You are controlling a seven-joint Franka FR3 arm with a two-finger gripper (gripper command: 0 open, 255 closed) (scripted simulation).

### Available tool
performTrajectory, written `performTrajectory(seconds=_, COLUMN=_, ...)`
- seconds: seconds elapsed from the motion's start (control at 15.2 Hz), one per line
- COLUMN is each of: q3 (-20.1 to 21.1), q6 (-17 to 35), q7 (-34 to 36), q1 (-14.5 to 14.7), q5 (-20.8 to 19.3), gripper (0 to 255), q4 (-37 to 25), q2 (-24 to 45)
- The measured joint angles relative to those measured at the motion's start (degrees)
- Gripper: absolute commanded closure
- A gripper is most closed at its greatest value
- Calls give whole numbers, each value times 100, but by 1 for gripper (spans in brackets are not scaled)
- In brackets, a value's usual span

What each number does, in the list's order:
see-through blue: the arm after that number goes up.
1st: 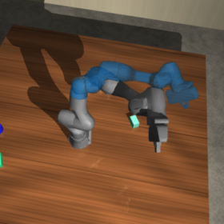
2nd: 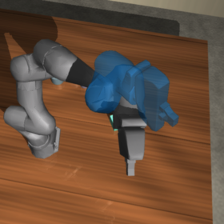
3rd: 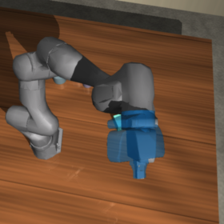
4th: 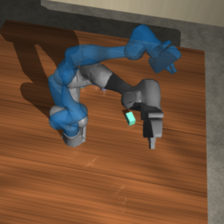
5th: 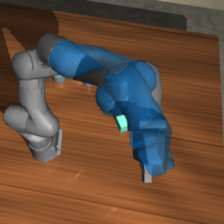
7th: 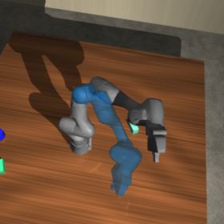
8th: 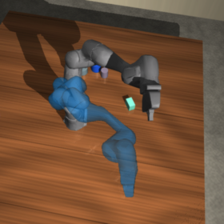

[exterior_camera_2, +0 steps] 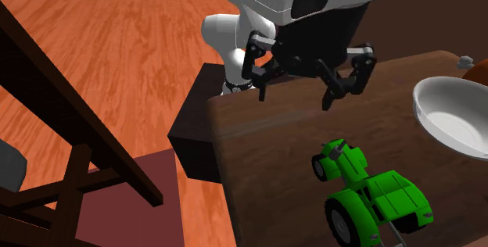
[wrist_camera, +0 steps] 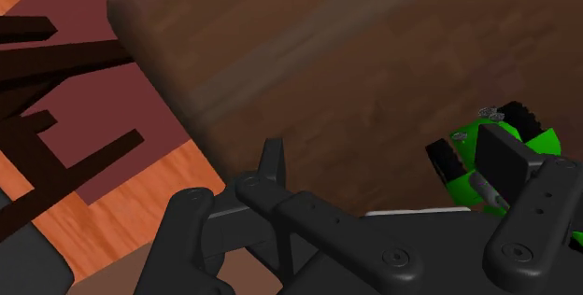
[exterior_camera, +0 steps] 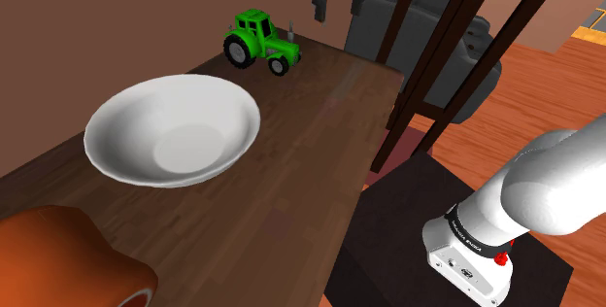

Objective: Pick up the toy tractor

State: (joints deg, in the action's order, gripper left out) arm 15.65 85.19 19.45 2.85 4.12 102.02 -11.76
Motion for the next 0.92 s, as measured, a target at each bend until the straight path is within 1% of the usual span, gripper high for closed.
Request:
performTrajectory(seconds=0.2, q3=215, q6=-138, q7=406, q1=112, q5=-9, gripper=0, q4=-706, q2=662)
performTrajectory(seconds=0.33, q3=352, q6=-316, q7=695, q1=214, q5=-74, gripper=0, q4=-1385, q2=1228)
performTrajectory(seconds=0.4, q3=385, q6=-376, q7=782, q1=250, q5=-100, gripper=0, q4=-1615, q2=1428)
performTrajectory(seconds=0.53, q3=414, q6=-334, q7=857, q1=286, q5=-112, gripper=0, q4=-1692, q2=1566)
performTrajectory(seconds=0.92, q3=410, q6=89, q7=828, q1=278, q5=-79, gripper=0, q4=-1185, q2=1486)
